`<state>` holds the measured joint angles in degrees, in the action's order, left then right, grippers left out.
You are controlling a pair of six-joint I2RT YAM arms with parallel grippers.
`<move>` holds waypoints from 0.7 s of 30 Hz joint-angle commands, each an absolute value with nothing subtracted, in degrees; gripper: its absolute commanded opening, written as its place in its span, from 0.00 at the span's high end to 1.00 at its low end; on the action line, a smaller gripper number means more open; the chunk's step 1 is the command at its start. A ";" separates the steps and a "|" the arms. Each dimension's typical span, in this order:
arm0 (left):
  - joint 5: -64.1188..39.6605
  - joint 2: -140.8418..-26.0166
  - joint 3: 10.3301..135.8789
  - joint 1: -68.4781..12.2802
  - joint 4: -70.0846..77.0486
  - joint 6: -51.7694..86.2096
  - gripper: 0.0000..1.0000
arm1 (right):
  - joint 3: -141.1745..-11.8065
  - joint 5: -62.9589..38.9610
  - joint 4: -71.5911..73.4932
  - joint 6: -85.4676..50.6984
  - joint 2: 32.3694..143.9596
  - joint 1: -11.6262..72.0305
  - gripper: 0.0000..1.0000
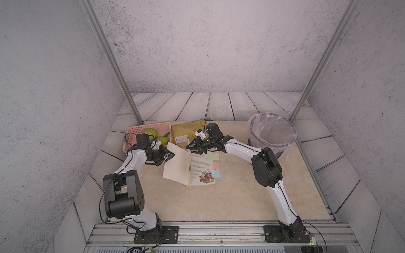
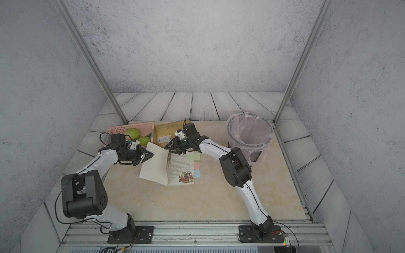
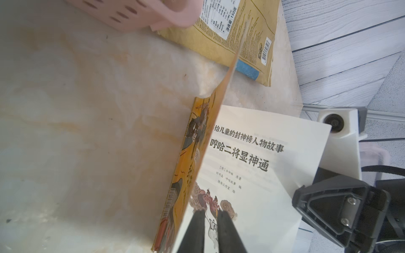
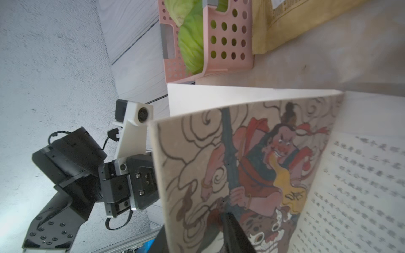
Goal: Peel off the used sticky note
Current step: Turn the page of the book at the center of the board.
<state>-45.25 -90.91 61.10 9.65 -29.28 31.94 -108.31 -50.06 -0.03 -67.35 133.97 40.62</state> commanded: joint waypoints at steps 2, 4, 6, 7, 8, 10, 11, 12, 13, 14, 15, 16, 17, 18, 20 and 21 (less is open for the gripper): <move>-45.03 -91.40 60.73 10.36 -28.99 31.18 0.82 | -110.52 -52.72 10.44 -76.19 138.09 42.24 0.61; -45.29 -91.17 60.77 10.89 -29.08 31.31 0.79 | -111.78 -52.65 9.84 -76.13 139.41 42.76 0.61; -45.80 -90.62 60.79 11.83 -29.01 31.60 0.76 | -112.50 -52.72 9.86 -76.16 140.52 43.22 0.61; -45.97 -90.26 60.68 12.53 -28.99 31.80 0.76 | -112.70 -52.73 9.98 -76.31 140.96 43.36 0.60; -46.23 -89.84 60.42 13.27 -28.59 32.22 0.75 | -112.82 -52.81 10.57 -76.49 141.36 43.56 0.56; -46.55 -89.20 59.64 13.94 -27.67 32.48 0.74 | -112.97 -52.70 11.80 -77.37 141.68 43.68 0.48; -46.74 -89.08 59.26 13.99 -27.30 32.56 0.74 | -113.25 -52.55 12.16 -77.64 141.84 43.72 0.47; -47.21 -88.96 58.81 13.98 -26.66 32.97 0.74 | -113.75 -52.44 12.21 -77.64 142.04 43.68 0.45; -47.54 -88.89 58.50 13.97 -26.30 33.25 0.73 | -114.38 -52.35 12.00 -77.50 142.35 43.64 0.44; -47.62 -88.93 58.50 13.97 -26.25 33.30 0.73 | -114.97 -52.33 11.73 -77.44 142.76 43.71 0.43; -47.59 -88.87 58.57 13.97 -26.43 33.22 0.73 | -115.58 -52.38 11.47 -77.42 143.14 43.75 0.42; -47.47 -88.79 58.80 14.08 -26.75 33.06 0.73 | -116.31 -52.31 11.28 -77.59 143.92 43.82 0.42; -47.46 -88.71 58.74 14.13 -26.80 33.03 0.72 | -116.70 -52.22 11.47 -77.88 144.54 43.85 0.42; -47.71 -88.62 58.59 14.08 -26.63 33.09 0.72 | -116.99 -52.10 11.86 -78.33 145.07 43.93 0.42; -48.40 -88.17 58.31 14.05 -25.99 33.33 0.69 | -117.05 -51.79 13.48 -79.66 146.20 44.02 0.43; -48.80 -87.87 58.06 14.08 -25.69 33.46 0.68 | -117.06 -51.77 14.19 -80.63 146.74 44.10 0.44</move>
<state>-47.05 -89.89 58.98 13.82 -26.65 33.36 -116.33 -51.92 11.94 -78.37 144.11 43.77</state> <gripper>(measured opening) 0.316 0.563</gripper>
